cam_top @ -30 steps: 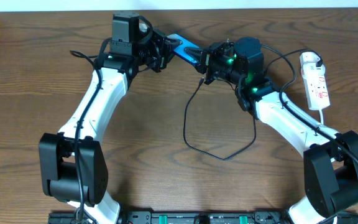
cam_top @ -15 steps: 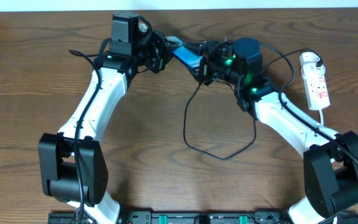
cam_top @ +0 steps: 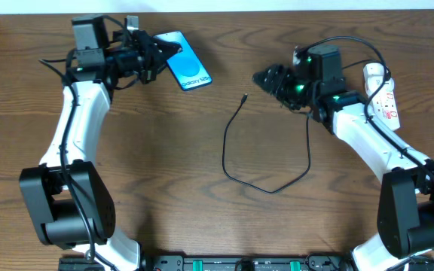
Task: Plug charger to phone and switch on socket
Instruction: 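Release the phone and lower the right gripper onto the cable's USB-C end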
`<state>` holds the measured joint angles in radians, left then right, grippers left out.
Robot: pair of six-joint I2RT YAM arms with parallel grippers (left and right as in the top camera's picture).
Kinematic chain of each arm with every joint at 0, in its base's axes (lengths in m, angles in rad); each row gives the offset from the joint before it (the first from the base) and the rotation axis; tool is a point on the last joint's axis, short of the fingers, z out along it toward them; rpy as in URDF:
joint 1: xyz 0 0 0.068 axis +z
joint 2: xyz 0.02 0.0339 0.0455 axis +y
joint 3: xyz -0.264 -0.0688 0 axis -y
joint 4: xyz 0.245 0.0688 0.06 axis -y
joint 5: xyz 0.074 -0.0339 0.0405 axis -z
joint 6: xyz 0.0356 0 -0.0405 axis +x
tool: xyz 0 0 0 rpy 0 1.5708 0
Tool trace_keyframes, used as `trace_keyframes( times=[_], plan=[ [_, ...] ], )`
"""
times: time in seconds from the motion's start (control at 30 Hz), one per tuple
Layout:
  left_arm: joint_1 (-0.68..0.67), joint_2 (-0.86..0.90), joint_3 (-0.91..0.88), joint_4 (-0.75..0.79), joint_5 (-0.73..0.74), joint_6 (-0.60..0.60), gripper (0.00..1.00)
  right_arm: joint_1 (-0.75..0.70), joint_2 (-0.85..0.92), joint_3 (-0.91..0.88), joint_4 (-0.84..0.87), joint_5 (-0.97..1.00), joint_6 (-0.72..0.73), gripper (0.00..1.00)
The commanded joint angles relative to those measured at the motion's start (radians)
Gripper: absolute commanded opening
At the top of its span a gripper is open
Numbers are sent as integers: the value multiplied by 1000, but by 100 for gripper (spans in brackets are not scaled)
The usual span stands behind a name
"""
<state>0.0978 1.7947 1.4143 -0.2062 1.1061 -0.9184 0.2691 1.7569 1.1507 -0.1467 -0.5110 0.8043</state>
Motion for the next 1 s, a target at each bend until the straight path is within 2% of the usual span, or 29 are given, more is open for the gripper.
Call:
trace_keyframes(
  times=[0.0, 0.1, 0.27, 0.5, 0.67, 0.87, 0.97],
  plan=[
    [29, -24, 8, 6, 167, 28, 7, 29, -11, 73, -112, 81, -196, 70],
    [33, -24, 8, 6, 166, 28, 7, 51, -3, 195, -279, 158, -265, 69],
    [33, -24, 8, 6, 166, 28, 7, 86, 43, 383, -430, 236, -309, 65],
    [33, -24, 8, 6, 166, 28, 7, 144, 321, 725, -628, 274, -304, 60],
    [33, -24, 8, 6, 166, 27, 7, 188, 451, 776, -651, 363, -191, 43],
    [33, -24, 8, 6, 166, 27, 7, 209, 503, 775, -677, 425, -146, 33],
    [33, -24, 8, 6, 166, 27, 7, 211, 529, 775, -694, 441, -146, 33]
  ],
)
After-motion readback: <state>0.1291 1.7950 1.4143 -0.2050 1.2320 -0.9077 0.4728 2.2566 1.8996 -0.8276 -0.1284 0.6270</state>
